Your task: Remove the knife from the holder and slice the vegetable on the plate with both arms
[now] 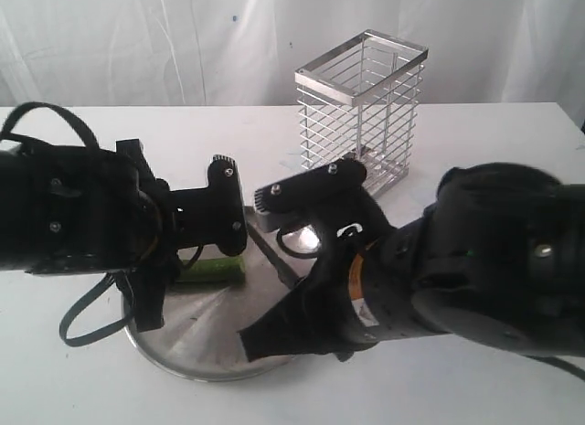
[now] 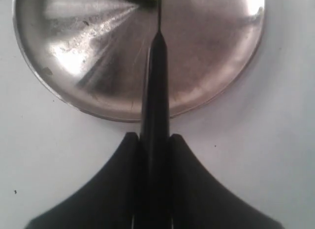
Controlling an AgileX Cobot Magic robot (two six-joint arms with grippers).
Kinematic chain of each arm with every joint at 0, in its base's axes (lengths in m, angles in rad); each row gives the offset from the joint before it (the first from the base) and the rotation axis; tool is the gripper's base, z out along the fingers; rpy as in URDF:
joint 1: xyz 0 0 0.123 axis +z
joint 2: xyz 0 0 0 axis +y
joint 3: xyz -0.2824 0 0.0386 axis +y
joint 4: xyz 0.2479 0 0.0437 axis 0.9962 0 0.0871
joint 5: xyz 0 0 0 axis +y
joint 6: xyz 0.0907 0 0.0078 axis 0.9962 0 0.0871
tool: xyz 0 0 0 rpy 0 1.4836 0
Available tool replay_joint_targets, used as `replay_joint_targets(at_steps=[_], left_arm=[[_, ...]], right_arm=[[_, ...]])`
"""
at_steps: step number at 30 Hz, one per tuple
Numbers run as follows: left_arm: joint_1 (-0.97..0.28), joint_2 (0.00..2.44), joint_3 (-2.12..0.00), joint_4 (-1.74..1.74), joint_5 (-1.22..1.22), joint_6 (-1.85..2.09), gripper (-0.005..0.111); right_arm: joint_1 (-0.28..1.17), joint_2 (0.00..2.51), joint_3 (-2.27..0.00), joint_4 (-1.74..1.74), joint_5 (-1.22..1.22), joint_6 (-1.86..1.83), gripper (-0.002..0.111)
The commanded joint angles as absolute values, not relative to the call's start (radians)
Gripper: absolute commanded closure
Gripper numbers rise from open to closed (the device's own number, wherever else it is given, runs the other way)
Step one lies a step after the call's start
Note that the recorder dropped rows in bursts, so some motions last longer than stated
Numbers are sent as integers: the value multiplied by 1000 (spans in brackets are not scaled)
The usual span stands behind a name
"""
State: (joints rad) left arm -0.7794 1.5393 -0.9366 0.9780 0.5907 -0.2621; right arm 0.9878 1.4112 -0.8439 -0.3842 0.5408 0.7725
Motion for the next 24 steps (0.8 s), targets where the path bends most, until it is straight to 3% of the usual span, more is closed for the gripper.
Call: replay_joint_targets(at_steps=[1, 9, 17, 24], left_arm=[[-754, 1558, -931, 1090, 596, -439, 48], [-621, 1561, -931, 1061, 446, -509, 48], [-600, 1676, -931, 1170, 314, -410, 38], [-600, 1789, -931, 1210, 277, -410, 38]], right_arm=[[1006, 1518, -837, -397, 462, 909, 108], [1006, 1574, -837, -410, 374, 974, 108], [1006, 1555, -837, -613, 398, 1151, 108], [1006, 1498, -837, -638, 372, 1147, 108]])
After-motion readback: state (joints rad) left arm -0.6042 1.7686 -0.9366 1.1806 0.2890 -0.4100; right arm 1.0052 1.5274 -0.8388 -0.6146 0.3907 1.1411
